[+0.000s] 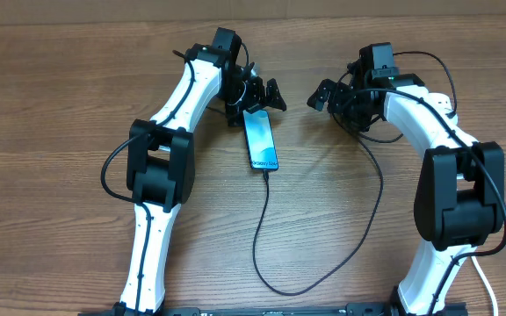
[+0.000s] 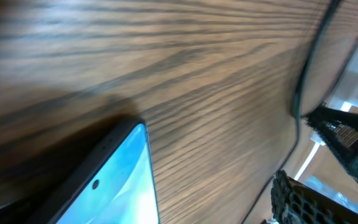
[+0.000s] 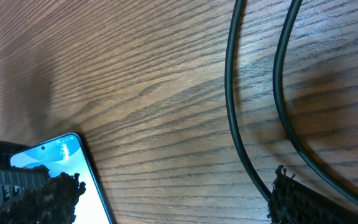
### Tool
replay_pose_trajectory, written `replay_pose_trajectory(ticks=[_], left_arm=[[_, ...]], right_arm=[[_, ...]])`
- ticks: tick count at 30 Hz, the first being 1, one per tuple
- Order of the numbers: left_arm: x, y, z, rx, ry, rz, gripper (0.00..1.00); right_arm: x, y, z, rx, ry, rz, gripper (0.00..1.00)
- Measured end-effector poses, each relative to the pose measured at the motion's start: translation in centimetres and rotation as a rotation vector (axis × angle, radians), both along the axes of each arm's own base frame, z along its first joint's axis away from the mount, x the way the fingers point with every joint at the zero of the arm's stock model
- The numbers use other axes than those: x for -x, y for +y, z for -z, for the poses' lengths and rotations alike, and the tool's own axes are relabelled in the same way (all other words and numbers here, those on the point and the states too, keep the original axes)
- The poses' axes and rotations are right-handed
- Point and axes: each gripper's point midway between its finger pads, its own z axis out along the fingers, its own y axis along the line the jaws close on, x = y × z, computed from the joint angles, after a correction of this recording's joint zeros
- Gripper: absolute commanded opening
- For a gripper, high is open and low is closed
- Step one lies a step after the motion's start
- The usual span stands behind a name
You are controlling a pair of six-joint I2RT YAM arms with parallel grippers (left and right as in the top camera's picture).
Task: Plug charger to phone and switch on socket
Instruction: 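Open the left gripper to release the phone flat on the table, then raise the left gripper up and away from the phone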
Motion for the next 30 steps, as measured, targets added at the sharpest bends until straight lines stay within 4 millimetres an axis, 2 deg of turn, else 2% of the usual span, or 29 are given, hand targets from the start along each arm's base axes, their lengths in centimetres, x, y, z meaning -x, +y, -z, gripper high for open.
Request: replay_pose_trajectory(ticks=[12,21,25,30], left_arm=[[0.9,2.5,0.7,-0.168,0.04,-0.04,1.0],[1.3,3.7,1.0,-0.231,0.053,-0.045,1.0],[2.5,6.1,1.3,-0.337,0.11,-0.055,1.0],[4.5,11.3,1.2,-0.575,0.185,-0.055,1.0]], right_arm=[[0.0,0.0,0.0,0.0,0.0,-0.001,1.0],[0.0,0.0,0.0,0.0,0.0,0.0,1.0],[0.0,0.0,0.0,0.001,0.0,0.0,1.0],[0.0,-0.1,0.1,0.008,0.0,0.003,1.0]])
